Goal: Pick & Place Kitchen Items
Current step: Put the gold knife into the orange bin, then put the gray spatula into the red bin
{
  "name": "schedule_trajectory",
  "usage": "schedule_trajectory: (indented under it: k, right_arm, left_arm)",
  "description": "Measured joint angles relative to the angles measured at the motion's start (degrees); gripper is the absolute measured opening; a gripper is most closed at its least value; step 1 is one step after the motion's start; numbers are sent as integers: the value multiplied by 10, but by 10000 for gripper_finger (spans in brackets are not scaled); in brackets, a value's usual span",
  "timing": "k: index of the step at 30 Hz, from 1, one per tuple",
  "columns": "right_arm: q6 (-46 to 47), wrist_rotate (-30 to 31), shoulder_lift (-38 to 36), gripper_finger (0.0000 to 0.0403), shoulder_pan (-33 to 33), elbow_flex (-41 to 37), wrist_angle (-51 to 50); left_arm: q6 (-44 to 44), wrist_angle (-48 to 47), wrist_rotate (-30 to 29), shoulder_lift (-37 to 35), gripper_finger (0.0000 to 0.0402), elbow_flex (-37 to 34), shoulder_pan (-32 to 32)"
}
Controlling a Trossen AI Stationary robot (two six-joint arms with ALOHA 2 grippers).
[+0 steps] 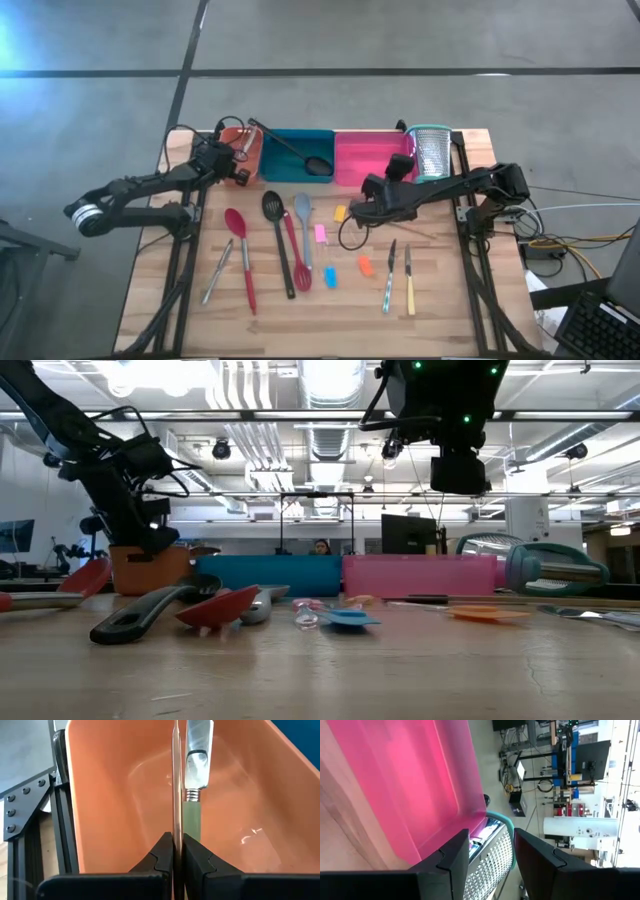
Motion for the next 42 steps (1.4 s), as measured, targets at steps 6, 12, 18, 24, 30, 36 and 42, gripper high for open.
schedule_trajectory:
  k: [6,12,18,24,30,36,42]
  right_arm:
    - [0,0,0,144,-3,0,0]
    - [0,0,0,147,-3,0,0]
    - [0,0,0,145,-3,0,0]
    - [0,0,0,141,-3,0,0]
    - [-1,0,0,148,-3,0,0]
    - [-2,0,0,143,-3,0,-1]
    - [-2,0,0,143,-2,0,-2]
  left_arm:
    - [2,-1,0,2,20,2,0]
    - [5,-2,2,2,84,3,0]
    - [6,-2,6,2,140,3,0]
    - [6,-7,10,-2,153,14,0]
    - [6,-19,73,-23,154,34,0]
    - [-2,-18,169,-54,147,55,-2]
    - [-13,1,292,-94,140,67,-8]
